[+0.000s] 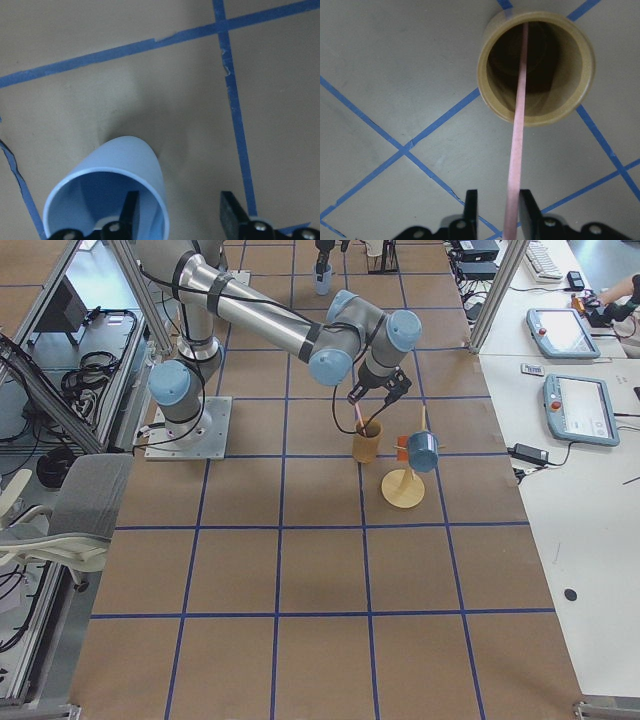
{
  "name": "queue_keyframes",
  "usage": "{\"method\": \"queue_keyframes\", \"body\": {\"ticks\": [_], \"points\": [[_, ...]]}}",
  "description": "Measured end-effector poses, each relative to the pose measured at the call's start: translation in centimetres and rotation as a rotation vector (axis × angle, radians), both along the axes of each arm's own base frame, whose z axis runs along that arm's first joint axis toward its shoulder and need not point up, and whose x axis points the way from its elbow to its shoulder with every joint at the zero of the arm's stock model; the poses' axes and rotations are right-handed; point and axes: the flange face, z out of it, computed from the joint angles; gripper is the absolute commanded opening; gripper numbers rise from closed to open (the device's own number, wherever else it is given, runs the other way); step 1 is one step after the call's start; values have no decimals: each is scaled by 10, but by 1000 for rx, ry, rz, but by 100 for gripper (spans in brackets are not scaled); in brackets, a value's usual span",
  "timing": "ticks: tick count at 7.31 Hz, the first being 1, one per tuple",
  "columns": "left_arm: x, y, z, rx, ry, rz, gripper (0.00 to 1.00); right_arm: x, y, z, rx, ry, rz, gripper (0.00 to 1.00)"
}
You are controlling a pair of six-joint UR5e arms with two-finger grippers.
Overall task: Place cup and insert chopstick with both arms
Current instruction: 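Grasp the blue cup with the left gripper and carry it toward the table center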
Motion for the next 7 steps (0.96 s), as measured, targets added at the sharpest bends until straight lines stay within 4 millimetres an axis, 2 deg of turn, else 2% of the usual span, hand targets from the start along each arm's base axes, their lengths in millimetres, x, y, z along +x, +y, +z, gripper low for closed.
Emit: {"method": "queue_keyframes", "body": {"ticks": [2,4,5,6,7], "points": [[1,-5,-3,-8,-2,3,0,0,0,0,3,1,0,35],[-5,-22,7,-50,-9,50,0,0,1,1,4,2,0,25],[-18,-36,21,-62,-12,112,0,0,1,3,3,4,0,24],[-45,-51,38,-73,-15,177,0,0,1,5,1,6,0,23],[-88,-64,57,-93,-15,226,0,0,2,6,1,8,0,22]]}}
